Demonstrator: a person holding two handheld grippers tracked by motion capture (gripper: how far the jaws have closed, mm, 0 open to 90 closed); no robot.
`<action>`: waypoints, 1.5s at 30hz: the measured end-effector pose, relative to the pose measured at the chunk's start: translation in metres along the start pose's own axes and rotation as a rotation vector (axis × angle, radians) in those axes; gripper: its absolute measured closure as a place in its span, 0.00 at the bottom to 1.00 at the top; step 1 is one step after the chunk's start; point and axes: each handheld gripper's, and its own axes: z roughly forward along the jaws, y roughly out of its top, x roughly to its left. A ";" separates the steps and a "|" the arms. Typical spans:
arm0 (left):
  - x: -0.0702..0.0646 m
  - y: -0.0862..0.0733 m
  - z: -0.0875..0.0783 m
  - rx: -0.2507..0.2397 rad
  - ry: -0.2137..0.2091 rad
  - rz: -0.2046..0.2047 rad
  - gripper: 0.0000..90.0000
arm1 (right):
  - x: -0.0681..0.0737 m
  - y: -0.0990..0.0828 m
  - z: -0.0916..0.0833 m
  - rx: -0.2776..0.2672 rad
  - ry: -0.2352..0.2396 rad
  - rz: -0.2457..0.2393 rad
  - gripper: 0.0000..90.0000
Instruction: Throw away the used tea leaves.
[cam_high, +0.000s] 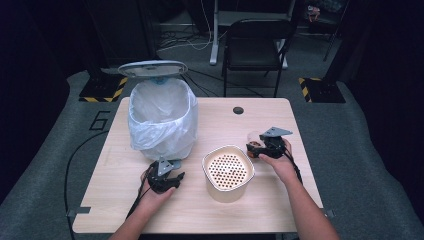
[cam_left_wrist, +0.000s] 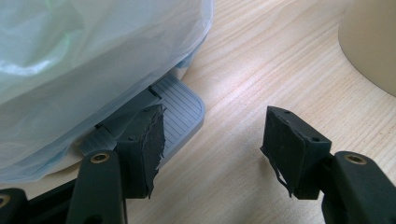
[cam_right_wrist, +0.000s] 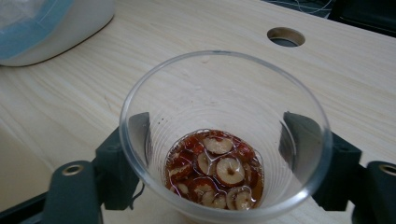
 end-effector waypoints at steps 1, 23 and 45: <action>0.000 0.000 0.000 0.000 0.000 -0.001 0.43 | 0.000 -0.001 0.001 0.001 -0.001 -0.001 0.31; 0.000 0.000 0.000 0.000 0.000 -0.001 0.43 | 0.001 0.001 -0.001 0.005 0.013 -0.041 0.44; 0.000 0.000 0.000 -0.001 0.000 -0.002 0.43 | 0.007 0.053 -0.021 -0.047 0.059 -0.118 0.46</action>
